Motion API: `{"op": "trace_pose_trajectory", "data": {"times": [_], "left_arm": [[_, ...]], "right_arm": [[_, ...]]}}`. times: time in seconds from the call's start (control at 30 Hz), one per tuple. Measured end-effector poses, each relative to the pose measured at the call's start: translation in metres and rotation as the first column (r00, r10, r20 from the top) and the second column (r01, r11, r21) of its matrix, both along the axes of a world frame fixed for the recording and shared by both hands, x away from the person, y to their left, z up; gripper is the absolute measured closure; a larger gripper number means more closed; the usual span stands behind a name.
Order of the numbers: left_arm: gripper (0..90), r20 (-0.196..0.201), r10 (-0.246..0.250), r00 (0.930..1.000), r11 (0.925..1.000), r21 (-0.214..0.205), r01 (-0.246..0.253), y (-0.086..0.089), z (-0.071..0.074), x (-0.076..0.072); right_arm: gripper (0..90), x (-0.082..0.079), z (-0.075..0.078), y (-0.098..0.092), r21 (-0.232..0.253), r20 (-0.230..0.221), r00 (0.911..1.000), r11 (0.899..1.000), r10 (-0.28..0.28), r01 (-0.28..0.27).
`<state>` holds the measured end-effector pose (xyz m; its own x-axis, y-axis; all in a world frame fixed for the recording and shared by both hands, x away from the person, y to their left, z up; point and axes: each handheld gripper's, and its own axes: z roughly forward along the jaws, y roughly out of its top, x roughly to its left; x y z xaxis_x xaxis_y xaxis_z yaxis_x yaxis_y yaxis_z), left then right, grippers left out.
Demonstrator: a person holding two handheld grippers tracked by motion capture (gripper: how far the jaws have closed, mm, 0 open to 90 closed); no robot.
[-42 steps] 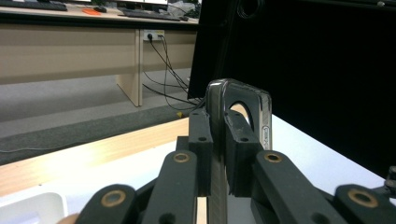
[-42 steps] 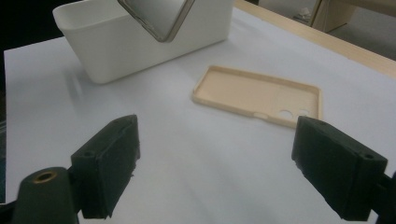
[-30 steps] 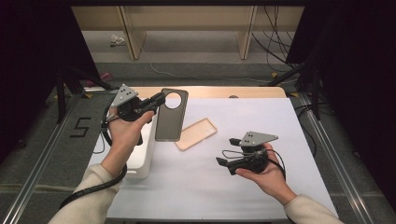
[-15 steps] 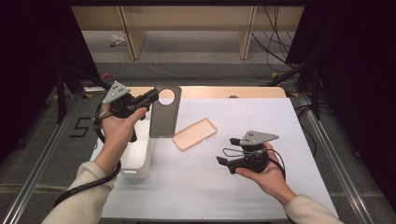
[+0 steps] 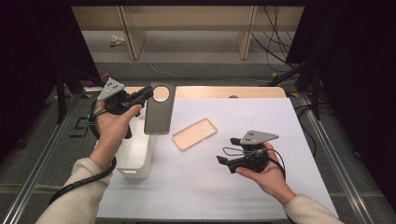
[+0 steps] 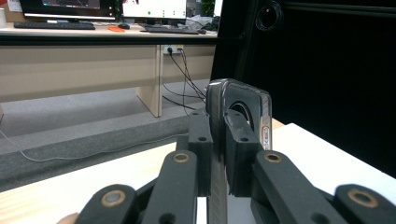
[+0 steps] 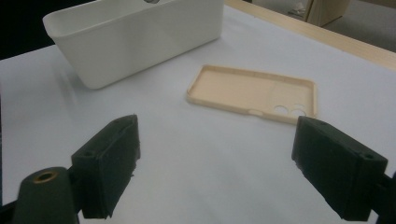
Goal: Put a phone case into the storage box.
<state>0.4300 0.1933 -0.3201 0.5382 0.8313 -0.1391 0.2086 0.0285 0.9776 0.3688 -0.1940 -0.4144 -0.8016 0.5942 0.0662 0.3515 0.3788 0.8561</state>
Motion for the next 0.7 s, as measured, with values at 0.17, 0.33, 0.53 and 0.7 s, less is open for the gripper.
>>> {"op": "trace_pose_trajectory", "data": {"times": [0.17, 0.33, 0.53, 0.7], "left_arm": [[82.1, 0.002, 0.004, 1.0000, 1.0000, 0.002, -0.004, 0.003, 0.000, 0.002], [82.2, 0.001, 0.009, 1.0000, 0.9999, 0.008, -0.009, 0.008, 0.000, 0.006], [82.2, -0.001, 0.019, 0.9998, 0.9998, 0.010, -0.019, 0.013, 0.001, 0.009], [82.2, -0.005, 0.028, 0.9996, 0.9995, 0.013, -0.027, 0.018, 0.000, 0.011]], "right_arm": [[16.0, 0.000, 0.000, 0.000, 0.002, -0.001, 1.0000, 1.000, -0.004, 0.004], [16.0, 0.000, 0.000, 0.000, 0.003, -0.001, 1.0000, 1.000, -0.005, 0.005], [16.0, 0.000, 0.000, -0.001, 0.005, -0.004, 1.0000, 1.000, -0.007, 0.007], [16.0, 0.001, 0.000, -0.001, 0.006, -0.005, 0.9999, 1.000, -0.011, 0.011]]}}
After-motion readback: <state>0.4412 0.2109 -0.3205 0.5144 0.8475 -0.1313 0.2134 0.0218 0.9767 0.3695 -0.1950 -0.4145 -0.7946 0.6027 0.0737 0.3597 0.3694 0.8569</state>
